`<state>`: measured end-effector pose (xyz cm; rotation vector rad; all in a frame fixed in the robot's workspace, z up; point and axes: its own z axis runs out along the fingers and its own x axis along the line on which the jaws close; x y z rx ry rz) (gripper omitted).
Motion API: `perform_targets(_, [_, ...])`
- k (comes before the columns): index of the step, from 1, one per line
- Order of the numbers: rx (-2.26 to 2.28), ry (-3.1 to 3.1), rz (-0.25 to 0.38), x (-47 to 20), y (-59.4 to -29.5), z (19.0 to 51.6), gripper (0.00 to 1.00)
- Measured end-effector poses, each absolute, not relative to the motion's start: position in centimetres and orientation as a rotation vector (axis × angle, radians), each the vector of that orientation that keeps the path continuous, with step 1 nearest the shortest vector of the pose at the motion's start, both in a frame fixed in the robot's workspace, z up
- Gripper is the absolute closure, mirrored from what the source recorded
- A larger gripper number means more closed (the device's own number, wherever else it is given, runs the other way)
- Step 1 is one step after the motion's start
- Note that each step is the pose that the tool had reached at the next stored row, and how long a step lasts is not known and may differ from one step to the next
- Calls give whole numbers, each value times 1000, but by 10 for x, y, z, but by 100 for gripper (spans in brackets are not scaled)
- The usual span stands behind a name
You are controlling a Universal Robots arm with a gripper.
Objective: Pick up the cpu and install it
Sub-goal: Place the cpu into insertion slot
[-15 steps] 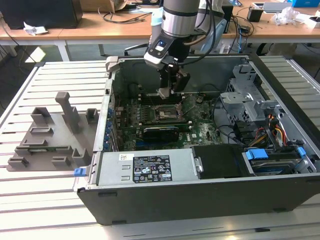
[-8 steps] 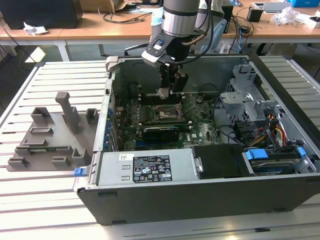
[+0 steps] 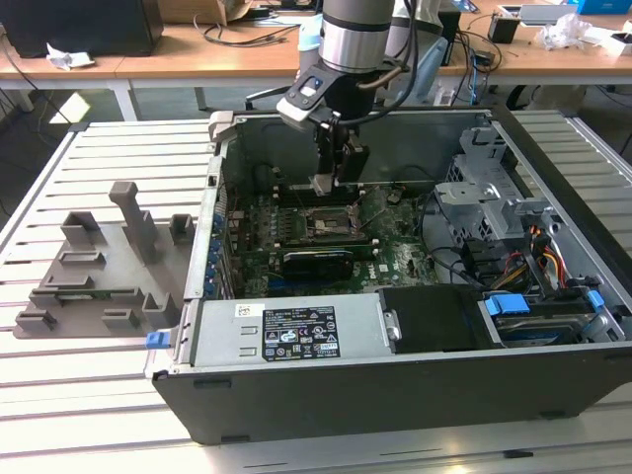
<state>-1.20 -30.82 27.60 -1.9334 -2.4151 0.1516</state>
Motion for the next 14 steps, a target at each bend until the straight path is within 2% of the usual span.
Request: perform_targets(14, [-2099,-2295,195,-12,-308,276,46])
